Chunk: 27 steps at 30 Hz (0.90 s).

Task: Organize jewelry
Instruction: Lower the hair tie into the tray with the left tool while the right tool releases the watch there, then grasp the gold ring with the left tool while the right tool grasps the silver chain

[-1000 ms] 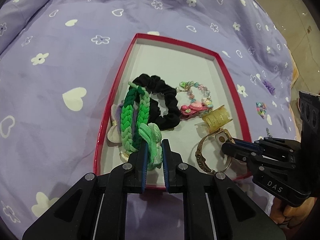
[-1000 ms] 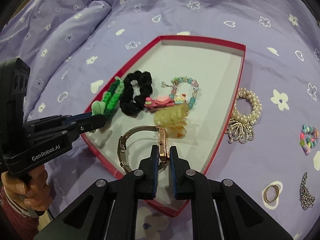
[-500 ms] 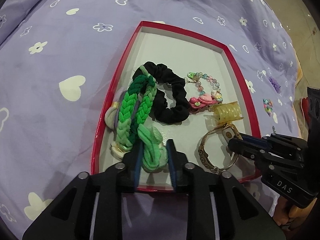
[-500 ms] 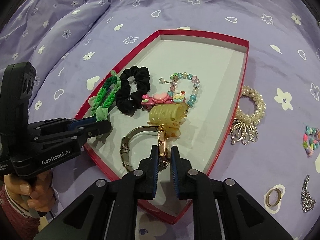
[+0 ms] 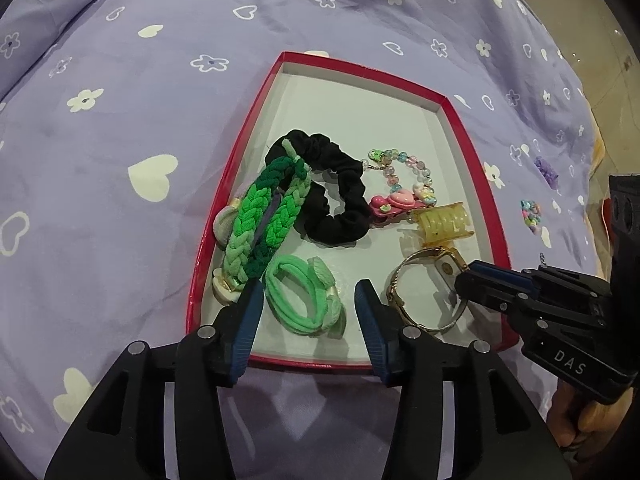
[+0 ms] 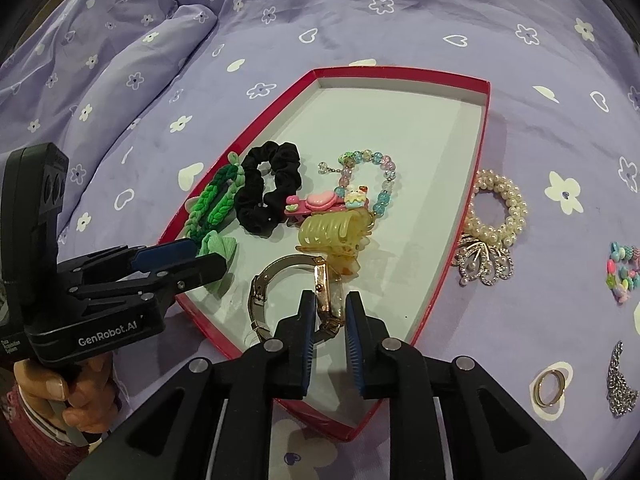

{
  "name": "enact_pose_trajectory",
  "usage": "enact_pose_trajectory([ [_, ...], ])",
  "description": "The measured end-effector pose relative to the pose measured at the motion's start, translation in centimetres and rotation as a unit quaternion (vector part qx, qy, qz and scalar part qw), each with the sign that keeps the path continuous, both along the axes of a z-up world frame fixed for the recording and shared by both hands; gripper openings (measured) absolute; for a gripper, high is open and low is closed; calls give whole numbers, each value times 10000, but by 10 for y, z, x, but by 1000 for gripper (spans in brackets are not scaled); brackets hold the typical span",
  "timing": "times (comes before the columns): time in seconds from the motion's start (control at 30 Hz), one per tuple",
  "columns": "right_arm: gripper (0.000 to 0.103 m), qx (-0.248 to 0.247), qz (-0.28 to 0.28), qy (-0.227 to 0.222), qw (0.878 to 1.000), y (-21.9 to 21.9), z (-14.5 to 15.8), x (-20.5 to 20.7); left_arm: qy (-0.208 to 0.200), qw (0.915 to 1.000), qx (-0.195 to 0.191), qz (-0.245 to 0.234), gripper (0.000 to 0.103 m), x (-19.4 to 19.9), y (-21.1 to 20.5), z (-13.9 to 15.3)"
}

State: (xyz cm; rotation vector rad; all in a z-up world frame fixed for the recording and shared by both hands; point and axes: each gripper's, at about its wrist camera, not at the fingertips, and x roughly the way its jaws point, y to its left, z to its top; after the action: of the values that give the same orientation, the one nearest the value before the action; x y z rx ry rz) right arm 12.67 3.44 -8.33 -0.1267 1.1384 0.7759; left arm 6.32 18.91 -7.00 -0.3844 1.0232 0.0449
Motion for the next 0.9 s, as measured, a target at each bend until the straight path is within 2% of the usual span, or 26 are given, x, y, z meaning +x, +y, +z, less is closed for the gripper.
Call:
enact_pose_trajectory([
  [0.23,20,145,-50,-89,9998,-7,10,-3,-121,9999,-13,39,49,-8,-1,12],
  [0.37,30,296,-136,-120,9994,-16,19,-5,-181,9998,-35,104,51,-12,-1,19],
  [0.43,31,426,-222,-138,9987,-24,25,-7,-207,9997,-56,124,51,-14,-1,23],
  [0.67,35,756,-658,-175,9948,-66,37,-12,-303,9995,-59,69,56,-17,-9,36],
  [0.9,38,746,-1074,-242,9911,-113,40,-14,-427,9989,-11,-217,57,-13,-34,51],
])
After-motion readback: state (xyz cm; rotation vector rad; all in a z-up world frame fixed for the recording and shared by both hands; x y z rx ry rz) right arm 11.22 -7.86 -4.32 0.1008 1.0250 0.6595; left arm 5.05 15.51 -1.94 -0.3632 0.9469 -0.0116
